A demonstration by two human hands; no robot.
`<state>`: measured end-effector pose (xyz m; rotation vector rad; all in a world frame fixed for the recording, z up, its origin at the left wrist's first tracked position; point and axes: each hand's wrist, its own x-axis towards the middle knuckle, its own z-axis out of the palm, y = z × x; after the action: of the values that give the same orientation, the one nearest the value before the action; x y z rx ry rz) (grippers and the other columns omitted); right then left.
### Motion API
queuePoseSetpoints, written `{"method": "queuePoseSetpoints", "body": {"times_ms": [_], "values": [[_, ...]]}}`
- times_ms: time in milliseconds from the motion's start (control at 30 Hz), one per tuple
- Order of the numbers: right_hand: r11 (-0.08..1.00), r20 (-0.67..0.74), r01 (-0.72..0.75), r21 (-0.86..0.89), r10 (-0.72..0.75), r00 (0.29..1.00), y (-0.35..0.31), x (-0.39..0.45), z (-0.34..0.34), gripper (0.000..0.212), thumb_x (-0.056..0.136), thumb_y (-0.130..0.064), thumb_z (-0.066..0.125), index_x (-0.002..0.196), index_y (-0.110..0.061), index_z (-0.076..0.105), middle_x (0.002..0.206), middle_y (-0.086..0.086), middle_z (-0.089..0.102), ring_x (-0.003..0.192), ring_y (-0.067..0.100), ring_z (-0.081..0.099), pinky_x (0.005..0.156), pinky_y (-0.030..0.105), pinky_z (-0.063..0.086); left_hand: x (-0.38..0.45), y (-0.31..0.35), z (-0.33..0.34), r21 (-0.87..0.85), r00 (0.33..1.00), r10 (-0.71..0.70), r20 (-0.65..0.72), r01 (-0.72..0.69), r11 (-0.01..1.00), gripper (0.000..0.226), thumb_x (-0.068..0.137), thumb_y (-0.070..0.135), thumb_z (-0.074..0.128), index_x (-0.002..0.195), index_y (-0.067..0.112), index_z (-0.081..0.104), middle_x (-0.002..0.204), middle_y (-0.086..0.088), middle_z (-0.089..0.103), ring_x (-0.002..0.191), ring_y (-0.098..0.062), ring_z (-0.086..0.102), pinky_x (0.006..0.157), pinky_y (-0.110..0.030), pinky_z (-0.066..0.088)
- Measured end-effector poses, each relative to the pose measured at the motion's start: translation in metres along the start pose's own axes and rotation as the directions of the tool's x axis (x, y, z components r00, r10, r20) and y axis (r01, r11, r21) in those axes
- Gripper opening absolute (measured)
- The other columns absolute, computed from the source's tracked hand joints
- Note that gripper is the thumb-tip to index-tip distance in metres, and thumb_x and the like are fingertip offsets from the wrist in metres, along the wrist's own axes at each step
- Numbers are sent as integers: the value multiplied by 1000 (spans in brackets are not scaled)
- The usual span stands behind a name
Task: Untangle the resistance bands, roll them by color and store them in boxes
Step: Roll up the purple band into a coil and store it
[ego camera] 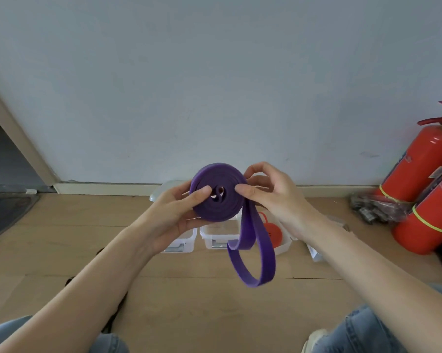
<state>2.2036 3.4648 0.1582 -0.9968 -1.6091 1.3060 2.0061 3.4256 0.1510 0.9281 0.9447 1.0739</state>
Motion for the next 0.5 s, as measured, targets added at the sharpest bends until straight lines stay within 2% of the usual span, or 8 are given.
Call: {"method": "queuePoseSetpoints", "body": {"times_ms": [67,133,167,233,300,367,400,500], "values": [[992,0,44,-114,-45,999,-2,1,-1,19,79,-20,72,90,-17,57,80,-1,69,77,17,67,79,35,53,1,1,-2,54,1000,-3,2,3,999,45,71,25,69,115,15,63,109,-7,70,99,-23,68,74,-30,57],[941,48,120,-317,-111,993,-4,0,-5,19,80,-19,71,92,-16,57,86,1,70,82,16,67,81,29,53,2,0,-5,314,1000,6,-11,-2,949,41,73,21,72,113,21,63,108,0,71,98,-18,68,77,-30,58],[871,106,175,-459,-141,984,-4,0,-7,20,81,-19,71,94,-17,56,88,0,69,84,15,66,82,26,52,2,-2,-6,448,1000,4,-21,6,894,41,74,19,74,114,23,63,108,3,70,96,-15,68,77,-28,58],[699,246,269,-662,-137,960,0,-4,-5,20,83,-19,69,97,-20,55,87,-6,66,80,10,61,75,15,46,2,-12,-3,580,1000,-22,15,9,815,43,75,15,76,113,26,61,108,5,68,92,-13,68,73,-26,58],[637,309,302,-709,-104,945,7,-10,1,20,82,-22,68,93,-24,52,74,-15,58,68,2,54,66,13,40,2,-24,0,635,998,-41,55,-3,773,36,76,11,75,109,22,64,105,1,69,92,-15,68,74,-32,58],[656,312,287,-698,-82,947,15,-14,5,21,79,-26,70,89,-26,51,66,-15,54,64,2,52,62,15,40,1,-31,0,672,998,-33,44,-5,741,29,77,9,73,103,18,67,100,-2,70,94,-17,67,79,-37,58],[691,283,258,-675,-80,956,17,-14,6,24,77,-29,72,87,-26,51,66,-14,55,66,3,54,62,16,43,0,-31,-2,673,999,-26,42,-10,740,26,77,8,73,101,18,68,98,-2,71,94,-17,67,78,-35,58],[894,121,127,-429,-83,989,16,-11,2,32,69,-32,80,84,-25,52,77,-9,63,75,7,61,71,22,49,0,-21,-8,515,999,6,36,-24,857,30,74,6,75,100,19,69,96,-1,73,89,-14,69,67,-22,55]]}}
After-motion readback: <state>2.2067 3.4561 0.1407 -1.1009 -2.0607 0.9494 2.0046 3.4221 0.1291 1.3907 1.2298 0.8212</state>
